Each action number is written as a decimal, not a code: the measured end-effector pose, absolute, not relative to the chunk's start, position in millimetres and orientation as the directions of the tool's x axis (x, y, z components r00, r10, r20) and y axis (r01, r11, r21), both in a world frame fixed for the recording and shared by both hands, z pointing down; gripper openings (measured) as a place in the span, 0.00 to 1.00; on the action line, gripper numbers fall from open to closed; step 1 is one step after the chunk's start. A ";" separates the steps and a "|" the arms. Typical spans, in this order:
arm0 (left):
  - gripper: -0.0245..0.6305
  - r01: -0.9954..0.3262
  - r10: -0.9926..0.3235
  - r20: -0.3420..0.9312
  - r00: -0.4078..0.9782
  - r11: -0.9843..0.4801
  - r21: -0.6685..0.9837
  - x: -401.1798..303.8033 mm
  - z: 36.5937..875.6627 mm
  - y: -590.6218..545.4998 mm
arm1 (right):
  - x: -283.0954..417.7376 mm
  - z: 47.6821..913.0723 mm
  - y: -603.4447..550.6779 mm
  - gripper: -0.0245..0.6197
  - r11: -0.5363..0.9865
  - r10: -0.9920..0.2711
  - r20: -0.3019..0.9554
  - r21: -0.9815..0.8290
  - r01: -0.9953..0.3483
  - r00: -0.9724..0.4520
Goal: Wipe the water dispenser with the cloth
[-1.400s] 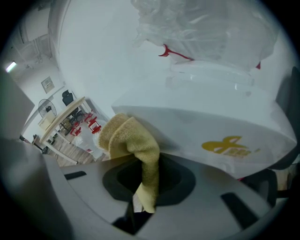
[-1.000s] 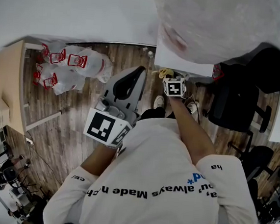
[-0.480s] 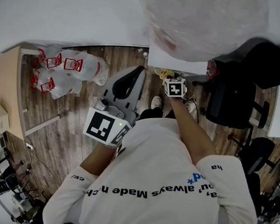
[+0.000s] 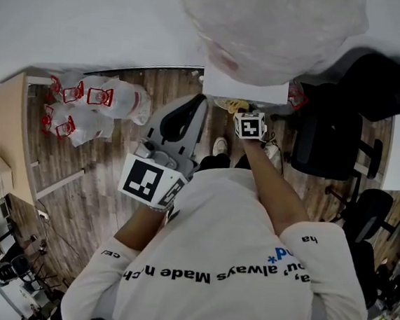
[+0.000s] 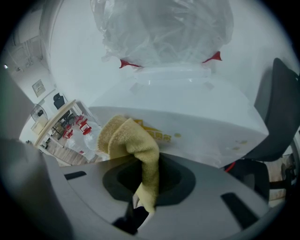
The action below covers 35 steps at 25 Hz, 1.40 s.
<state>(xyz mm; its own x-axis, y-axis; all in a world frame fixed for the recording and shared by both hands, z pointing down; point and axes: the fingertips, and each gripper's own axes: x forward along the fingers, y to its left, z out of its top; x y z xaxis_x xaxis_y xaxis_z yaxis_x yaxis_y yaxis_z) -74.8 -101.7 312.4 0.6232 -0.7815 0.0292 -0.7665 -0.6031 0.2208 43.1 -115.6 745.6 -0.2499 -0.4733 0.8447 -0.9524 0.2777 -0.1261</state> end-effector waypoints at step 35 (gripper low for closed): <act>0.08 -0.694 -0.710 0.009 0.704 -0.685 0.223 -4.1 304.5 -100.2 | 156.2 738.9 -107.1 0.13 0.086 -0.533 0.838 -0.082 -0.993 -0.115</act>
<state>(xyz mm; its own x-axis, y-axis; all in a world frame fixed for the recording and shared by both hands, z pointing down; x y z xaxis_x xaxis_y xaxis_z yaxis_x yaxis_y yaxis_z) -4.1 -100.2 304.5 0.7039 -0.7103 0.0088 -0.6938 -0.6848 0.2231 156.2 -107.1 738.9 -0.1154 -0.5332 0.8381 -0.9929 0.0865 -0.0817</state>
